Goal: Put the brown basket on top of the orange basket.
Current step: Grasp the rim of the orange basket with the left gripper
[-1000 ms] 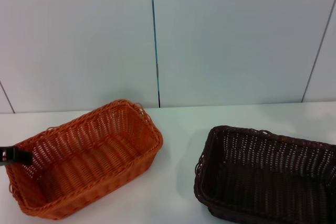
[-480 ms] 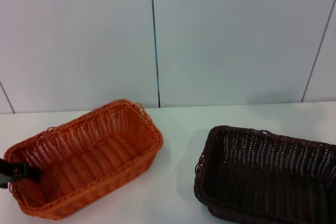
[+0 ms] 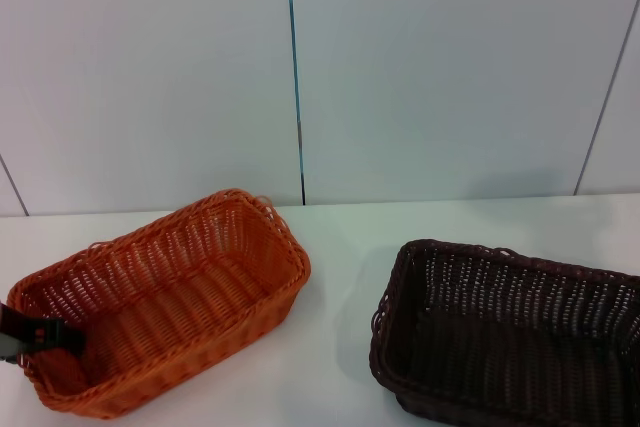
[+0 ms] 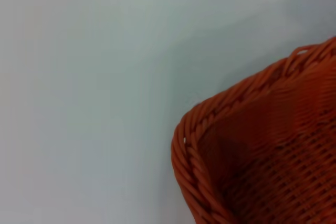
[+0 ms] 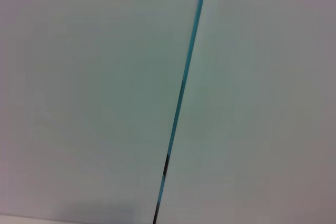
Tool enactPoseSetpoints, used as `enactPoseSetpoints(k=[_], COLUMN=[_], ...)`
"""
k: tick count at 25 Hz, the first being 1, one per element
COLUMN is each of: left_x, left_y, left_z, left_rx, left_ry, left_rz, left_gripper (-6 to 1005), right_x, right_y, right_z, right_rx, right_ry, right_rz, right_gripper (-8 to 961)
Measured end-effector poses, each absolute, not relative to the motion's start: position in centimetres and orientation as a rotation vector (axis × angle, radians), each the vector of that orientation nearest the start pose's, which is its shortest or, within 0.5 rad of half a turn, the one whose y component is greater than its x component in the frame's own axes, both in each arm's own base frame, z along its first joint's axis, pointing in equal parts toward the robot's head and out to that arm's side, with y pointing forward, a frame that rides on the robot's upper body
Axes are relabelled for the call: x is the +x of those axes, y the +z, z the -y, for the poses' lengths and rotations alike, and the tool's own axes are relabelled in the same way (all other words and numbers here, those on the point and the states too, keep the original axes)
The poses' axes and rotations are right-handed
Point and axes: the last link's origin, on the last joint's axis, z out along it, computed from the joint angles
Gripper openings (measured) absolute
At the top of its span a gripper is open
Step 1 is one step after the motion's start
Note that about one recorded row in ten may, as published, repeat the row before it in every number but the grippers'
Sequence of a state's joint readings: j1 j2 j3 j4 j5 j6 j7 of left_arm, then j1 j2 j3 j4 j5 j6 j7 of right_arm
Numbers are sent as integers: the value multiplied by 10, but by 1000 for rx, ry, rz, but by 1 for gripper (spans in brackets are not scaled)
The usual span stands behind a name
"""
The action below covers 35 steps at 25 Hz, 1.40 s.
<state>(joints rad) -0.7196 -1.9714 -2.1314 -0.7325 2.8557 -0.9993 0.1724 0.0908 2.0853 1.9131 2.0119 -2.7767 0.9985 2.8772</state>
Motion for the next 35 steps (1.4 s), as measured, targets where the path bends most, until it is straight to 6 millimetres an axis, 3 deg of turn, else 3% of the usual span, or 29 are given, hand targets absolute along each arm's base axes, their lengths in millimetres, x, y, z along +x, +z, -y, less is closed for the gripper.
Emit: enactPoseSetpoints(k=[7,12,31,35], left_x=[-317,-320,-315,-312], left_y=[48,45,44,40], left_z=[-418,-416,-423,-421], left_rx=[-1724,-1717,-1709,-1744], left_ry=[244,242,201,232], left_rz=[1557,1570,1525,1516], left_gripper=[785,612,534,396], right_x=[205,203,200,199], right_y=[181,179,178,177], right_z=[-324,-324,-326,-327], right_rx=[1136,1132,1123,1119], right_ry=[2020,2010,2012,2009], right_rz=[-2319,-2329,-2341,-2347], right_gripper=[826,826,826,825])
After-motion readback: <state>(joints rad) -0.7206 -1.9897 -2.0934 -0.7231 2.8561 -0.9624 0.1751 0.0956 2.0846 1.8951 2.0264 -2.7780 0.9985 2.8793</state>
